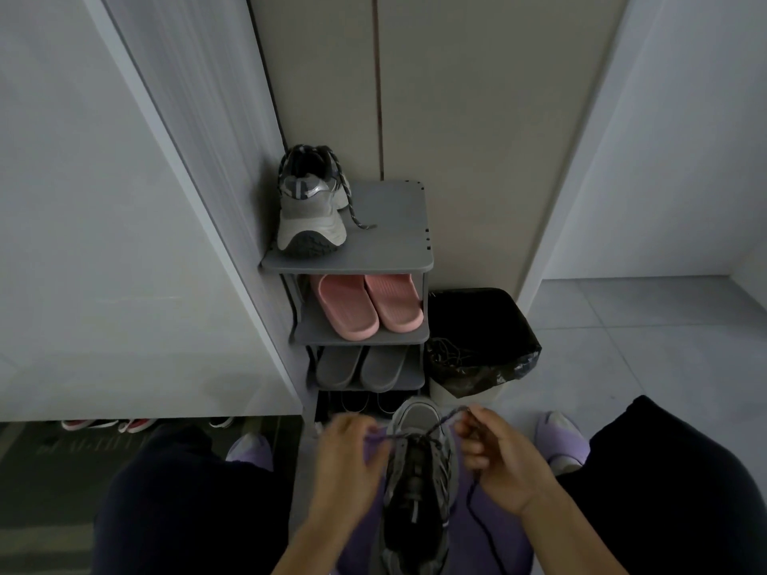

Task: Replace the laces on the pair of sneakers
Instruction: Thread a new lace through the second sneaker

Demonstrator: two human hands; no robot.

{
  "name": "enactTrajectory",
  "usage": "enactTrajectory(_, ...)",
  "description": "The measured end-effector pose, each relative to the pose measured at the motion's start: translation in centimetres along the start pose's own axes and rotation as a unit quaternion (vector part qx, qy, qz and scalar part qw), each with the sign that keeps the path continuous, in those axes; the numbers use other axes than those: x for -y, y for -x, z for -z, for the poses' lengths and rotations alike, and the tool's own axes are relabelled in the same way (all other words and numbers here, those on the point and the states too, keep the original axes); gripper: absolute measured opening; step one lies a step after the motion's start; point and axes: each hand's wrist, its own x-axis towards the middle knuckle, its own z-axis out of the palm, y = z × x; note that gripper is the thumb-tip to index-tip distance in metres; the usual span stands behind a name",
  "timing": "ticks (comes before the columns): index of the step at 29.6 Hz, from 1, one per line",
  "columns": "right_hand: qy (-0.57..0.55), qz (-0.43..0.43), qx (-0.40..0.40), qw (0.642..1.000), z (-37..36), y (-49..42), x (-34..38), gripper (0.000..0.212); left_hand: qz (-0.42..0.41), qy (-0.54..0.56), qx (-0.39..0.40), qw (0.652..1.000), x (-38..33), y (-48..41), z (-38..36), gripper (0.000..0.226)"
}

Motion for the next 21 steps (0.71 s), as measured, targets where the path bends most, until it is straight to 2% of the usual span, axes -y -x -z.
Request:
enactTrajectory(1,-0.008,-0.001,0.025,1.0,-0.6,0.2,0.2,0.013,0.007,0.134,0.032,0.99,-1.7,0.6,-0.2,0.025)
enactTrajectory(3,-0.026,0.004,0.061,0.998,-1.6,0.6,0.9,0.011,0.023,0.325,0.214,0.921,-5.2,1.6,-1.5,0.03)
enactTrajectory(5,-0.037,0.02,0.075,0.996,-2.1,0.9,2.3,0.009,0.034,0.407,0.301,0.862,-7.4,2.4,-2.9,0.021)
enactTrajectory(6,-0.027,0.037,0.07,0.997,-1.9,0.9,3.1,0.008,0.056,0.431,0.322,0.841,-7.8,2.6,-3.2,0.015)
enactTrajectory(7,-0.006,0.055,0.053,0.997,-1.3,0.9,4.0,0.009,0.072,0.428,0.339,0.835,-7.8,2.8,-2.9,0.013)
enactTrajectory(10,0.088,0.111,-0.058,0.988,2.4,-0.2,5.8,0.021,0.087,0.36,0.316,0.874,-5.8,2.2,-1.2,0.017)
enactTrajectory(13,0.225,0.121,-0.142,0.956,5.3,-0.9,5.1,0.021,0.083,0.323,0.255,0.907,-3.3,0.9,0.3,0.019)
enactTrajectory(14,0.299,0.115,-0.156,0.935,5.7,-1.2,4.3,0.021,0.076,0.308,0.242,0.917,-2.8,0.6,0.4,0.02)
enactTrajectory(15,0.408,0.116,-0.167,0.89,5.9,-1.3,3.3,0.019,0.066,0.286,0.241,0.925,-2.7,0.4,0.3,0.021)
enactTrajectory(17,0.61,0.179,-0.177,0.751,5.8,-1.7,1.2,0.006,0.028,0.23,0.25,0.94,-3.2,0.4,-0.2,0.022)
enactTrajectory(18,0.656,0.246,-0.166,0.694,5.4,-1.8,0.5,0.018,0.006,0.205,0.246,0.947,-3.5,0.4,-0.5,0.022)
enactTrajectory(19,0.66,0.306,-0.12,0.675,4.9,-1.9,-0.2,0.025,-0.01,0.192,0.235,0.953,-3.8,0.4,-0.7,0.022)
enactTrajectory(20,0.628,0.308,-0.063,0.712,4.1,-1.5,-0.6,0.017,-0.021,0.186,0.221,0.957,-4.2,0.2,-1.0,0.022)
enactTrajectory(21,0.587,0.27,0.002,0.764,2.9,-1.0,-1.0,0.005,-0.031,0.18,0.203,0.962,-4.3,0.0,-1.1,0.024)
